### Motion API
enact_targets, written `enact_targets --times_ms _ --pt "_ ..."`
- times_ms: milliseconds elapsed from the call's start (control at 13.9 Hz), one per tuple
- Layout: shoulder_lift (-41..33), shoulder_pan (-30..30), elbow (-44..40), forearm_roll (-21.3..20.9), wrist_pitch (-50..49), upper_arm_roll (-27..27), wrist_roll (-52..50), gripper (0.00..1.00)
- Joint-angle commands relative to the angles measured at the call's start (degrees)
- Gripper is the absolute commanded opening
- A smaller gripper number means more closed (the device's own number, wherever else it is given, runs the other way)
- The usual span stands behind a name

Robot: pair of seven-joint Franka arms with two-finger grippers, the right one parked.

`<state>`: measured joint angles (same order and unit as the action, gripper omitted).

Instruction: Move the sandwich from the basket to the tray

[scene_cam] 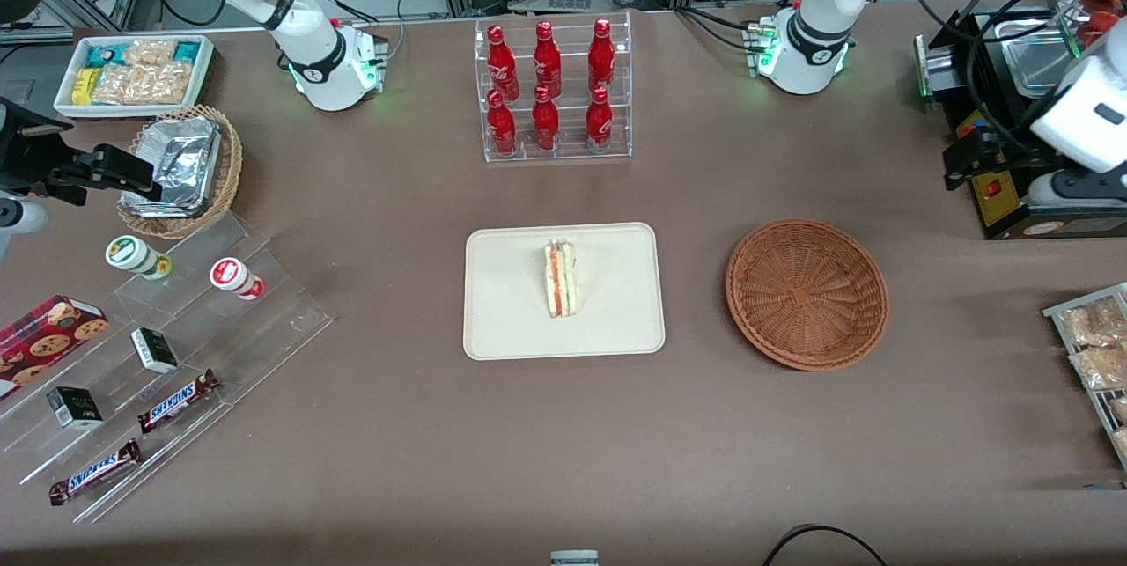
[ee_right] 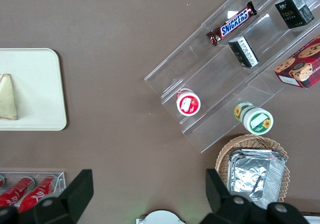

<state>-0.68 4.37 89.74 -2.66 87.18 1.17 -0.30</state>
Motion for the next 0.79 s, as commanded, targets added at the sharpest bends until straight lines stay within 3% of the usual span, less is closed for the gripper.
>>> enact_targets --times_ms 0,722 --pt "0.9 -0.4 -1.5 0.8 -0.9 -0.2 1.0 0.99" --pt "1.7 -1.6 -3.3 0.8 -1.0 -0.3 1.1 0.99"
